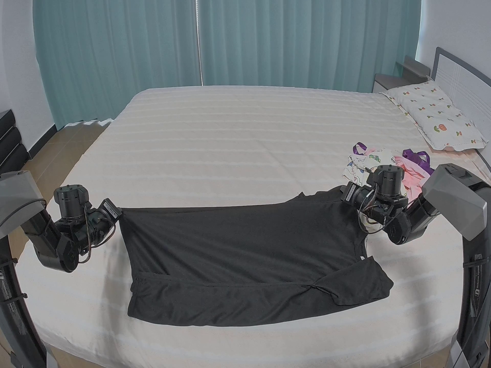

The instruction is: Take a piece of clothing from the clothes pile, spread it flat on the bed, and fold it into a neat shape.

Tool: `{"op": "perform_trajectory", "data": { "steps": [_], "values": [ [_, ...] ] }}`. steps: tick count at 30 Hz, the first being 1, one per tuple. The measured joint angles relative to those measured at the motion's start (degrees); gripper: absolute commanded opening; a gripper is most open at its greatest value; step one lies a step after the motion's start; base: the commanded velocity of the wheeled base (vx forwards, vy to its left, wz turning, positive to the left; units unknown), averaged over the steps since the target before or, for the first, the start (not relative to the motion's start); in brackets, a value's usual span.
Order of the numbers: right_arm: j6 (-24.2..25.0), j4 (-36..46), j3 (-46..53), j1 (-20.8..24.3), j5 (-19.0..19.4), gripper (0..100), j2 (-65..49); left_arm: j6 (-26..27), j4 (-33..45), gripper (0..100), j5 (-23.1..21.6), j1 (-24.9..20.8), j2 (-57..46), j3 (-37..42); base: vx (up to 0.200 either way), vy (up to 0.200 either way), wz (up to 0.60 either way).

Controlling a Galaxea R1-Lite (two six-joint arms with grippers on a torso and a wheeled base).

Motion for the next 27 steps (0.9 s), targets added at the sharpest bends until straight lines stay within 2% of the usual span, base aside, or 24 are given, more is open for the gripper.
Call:
{"op": "perform_trajectory", "data": {
  "steps": [12,27],
  "values": [
    [-0.29,-3.32,13.10,-1.35,2.54,0,-7.66,5.96,-0.67,0,-0.23,0.04,-1.60,7.07,0.000,0.000,0.00],
    [-3.55,-15.86,33.39,-1.88,3.01,0,-10.01,9.08,-0.78,0,-0.41,-0.41,-2.65,18.35,0.000,0.000,0.00]
  ]
}}
